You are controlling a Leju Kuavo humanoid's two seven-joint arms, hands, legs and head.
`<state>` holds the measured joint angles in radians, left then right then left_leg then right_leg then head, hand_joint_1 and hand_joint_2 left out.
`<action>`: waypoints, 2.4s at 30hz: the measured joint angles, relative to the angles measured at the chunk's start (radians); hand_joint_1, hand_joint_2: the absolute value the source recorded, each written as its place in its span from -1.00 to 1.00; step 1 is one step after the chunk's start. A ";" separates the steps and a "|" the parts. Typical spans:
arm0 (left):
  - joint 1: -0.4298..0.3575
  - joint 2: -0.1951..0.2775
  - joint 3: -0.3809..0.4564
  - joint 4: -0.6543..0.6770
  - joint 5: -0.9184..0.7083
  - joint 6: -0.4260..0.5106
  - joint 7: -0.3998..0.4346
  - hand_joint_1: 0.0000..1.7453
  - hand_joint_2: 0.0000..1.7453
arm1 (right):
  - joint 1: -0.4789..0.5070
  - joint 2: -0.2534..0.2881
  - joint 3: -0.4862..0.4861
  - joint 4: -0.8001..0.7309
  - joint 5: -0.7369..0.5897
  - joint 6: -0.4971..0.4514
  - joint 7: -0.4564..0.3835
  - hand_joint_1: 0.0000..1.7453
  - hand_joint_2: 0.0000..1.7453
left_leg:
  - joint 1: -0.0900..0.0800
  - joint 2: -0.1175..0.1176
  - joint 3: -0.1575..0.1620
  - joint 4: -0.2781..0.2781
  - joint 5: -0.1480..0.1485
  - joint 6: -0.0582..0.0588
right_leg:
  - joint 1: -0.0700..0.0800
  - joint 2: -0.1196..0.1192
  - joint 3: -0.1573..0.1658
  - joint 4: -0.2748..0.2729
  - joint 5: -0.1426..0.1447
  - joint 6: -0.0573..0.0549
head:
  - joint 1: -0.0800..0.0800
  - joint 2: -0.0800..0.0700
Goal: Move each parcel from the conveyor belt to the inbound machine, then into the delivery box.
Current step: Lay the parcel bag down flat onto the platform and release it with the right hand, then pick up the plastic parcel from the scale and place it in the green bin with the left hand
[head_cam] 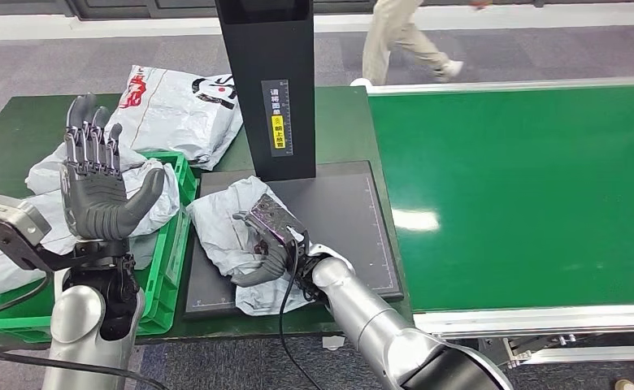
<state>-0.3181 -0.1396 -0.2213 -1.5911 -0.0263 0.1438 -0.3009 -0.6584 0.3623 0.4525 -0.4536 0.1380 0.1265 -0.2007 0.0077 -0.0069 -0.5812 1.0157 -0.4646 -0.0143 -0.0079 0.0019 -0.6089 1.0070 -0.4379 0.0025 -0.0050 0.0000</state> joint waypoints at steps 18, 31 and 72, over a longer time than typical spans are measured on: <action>0.032 0.006 0.002 -0.012 -0.037 0.027 -0.018 -1.00 1.00 | 0.081 -0.095 -0.025 -0.392 -0.084 -0.050 -0.084 -1.00 -1.00 | 0.000 0.000 0.000 0.000 -0.001 0.000 | 0.000 0.000 0.000 0.000 0.000 0.000 | 0.000 0.000; 0.115 0.020 0.031 -0.080 -0.080 0.041 -0.030 -1.00 1.00 | 0.289 -0.169 -0.068 -0.898 -0.099 -0.082 -0.118 -1.00 -1.00 | 0.000 0.000 0.000 0.000 -0.002 0.000 | 0.000 0.000 -0.001 0.000 -0.001 0.000 | 0.000 0.000; -0.454 0.052 -0.644 1.035 -1.122 -0.296 0.145 -1.00 1.00 | 0.655 -0.175 -0.509 -1.377 -0.167 -0.248 -0.267 -1.00 1.00 | -0.001 -0.003 0.008 -0.001 -0.004 0.002 | -0.001 -0.004 0.012 -0.001 -0.004 0.002 | 0.000 0.000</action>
<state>-0.7723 -0.0879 -0.8652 -0.5557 -1.1486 -0.1524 -0.1563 -0.0034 0.1869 -0.0564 -1.8302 -0.0287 -0.1218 -0.4681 0.0065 -0.0097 -0.5733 1.0152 -0.4691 -0.0120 -0.0094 -0.0021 -0.5968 1.0060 -0.4422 0.0044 -0.0050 0.0000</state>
